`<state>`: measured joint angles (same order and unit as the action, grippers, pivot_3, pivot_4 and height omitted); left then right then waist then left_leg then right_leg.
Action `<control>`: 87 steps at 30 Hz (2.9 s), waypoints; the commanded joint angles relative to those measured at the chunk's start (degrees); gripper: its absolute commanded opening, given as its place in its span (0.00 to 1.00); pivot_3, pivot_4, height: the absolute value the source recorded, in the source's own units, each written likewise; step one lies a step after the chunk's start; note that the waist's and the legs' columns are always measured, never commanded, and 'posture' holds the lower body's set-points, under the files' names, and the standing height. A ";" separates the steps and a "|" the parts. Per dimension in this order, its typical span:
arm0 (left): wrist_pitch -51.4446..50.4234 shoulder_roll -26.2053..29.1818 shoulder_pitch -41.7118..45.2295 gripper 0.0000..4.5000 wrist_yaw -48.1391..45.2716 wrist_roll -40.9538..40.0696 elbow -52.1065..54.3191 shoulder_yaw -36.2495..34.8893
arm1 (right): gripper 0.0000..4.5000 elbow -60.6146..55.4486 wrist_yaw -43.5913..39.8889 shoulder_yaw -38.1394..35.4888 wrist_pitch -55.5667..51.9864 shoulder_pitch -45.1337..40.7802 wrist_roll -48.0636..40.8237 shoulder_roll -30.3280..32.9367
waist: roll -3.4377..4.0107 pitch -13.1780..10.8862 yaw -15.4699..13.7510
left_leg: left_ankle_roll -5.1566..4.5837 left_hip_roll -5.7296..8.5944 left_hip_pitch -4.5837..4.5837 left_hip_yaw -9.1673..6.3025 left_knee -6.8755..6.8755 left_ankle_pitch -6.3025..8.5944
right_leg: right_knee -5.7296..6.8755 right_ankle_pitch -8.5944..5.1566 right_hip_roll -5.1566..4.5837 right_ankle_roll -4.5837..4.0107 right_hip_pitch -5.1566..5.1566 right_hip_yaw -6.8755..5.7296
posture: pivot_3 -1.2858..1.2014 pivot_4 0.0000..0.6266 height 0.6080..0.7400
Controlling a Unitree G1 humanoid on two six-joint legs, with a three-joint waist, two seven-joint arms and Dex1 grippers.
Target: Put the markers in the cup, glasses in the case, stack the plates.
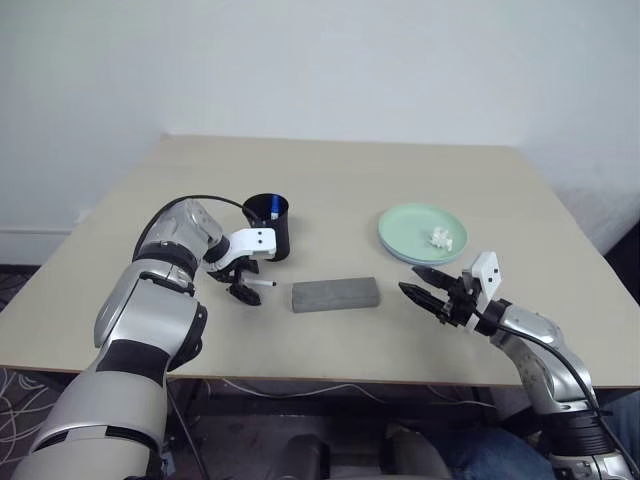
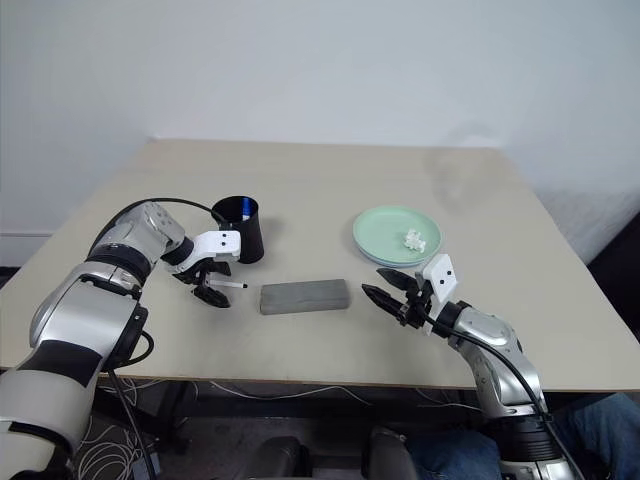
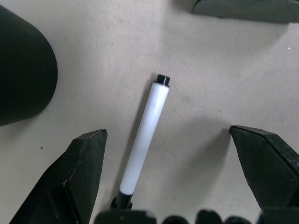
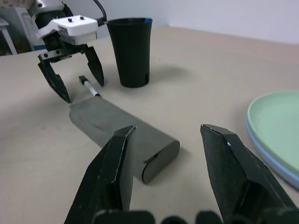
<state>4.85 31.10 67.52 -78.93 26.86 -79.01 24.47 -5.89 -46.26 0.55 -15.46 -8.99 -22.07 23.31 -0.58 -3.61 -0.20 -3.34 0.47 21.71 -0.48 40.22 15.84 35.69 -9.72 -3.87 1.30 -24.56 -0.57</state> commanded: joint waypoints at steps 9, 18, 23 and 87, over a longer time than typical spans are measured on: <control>2.30 2.29 -0.06 0.34 0.70 3.86 0.44 1.87 | 0.53 0.37 -0.28 -0.36 1.00 -2.36 -0.73 -0.78 | -0.04 0.01 -0.02 | 0.00 0.01 0.02 -0.01 0.02 0.00 | 0.00 0.00 -0.02 0.00 0.00 -0.01 | 0.52 0.00 0.86; 2.76 1.80 -0.78 0.00 -0.10 4.11 0.45 1.42 | 0.53 0.48 0.01 -0.54 1.30 -2.29 -0.55 -1.12 | -0.03 0.01 -0.01 | 0.00 -0.01 -0.05 0.01 0.02 0.00 | 0.05 0.00 -0.01 0.00 0.03 0.00 | 0.52 0.00 0.86; 3.64 1.23 -0.30 0.00 -2.19 -0.05 1.04 -2.56 | 0.53 0.39 0.20 -0.70 1.44 -2.08 -0.57 -1.19 | -0.03 0.01 -0.04 | 0.00 0.00 -0.02 0.01 0.02 0.00 | 0.03 0.00 -0.02 0.00 0.02 0.00 | 0.52 0.00 0.86; 8.45 -8.39 -7.23 0.69 31.76 -37.70 12.66 -39.61 | 0.53 0.71 -2.52 0.01 1.19 -7.94 -1.01 -0.93 | -0.09 0.04 -0.01 | 0.02 0.12 -0.08 -0.01 0.06 0.00 | 0.02 0.06 -0.02 0.00 0.10 -0.02 | 0.52 0.00 0.86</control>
<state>13.01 22.13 59.45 -46.47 -9.18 -69.58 -14.15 -3.38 -48.87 1.13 -14.94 -15.31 -22.38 22.29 -0.67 -3.57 -0.21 -3.32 0.58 21.63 -0.48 40.28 15.85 35.71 -9.66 -3.89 1.30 -24.46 -0.59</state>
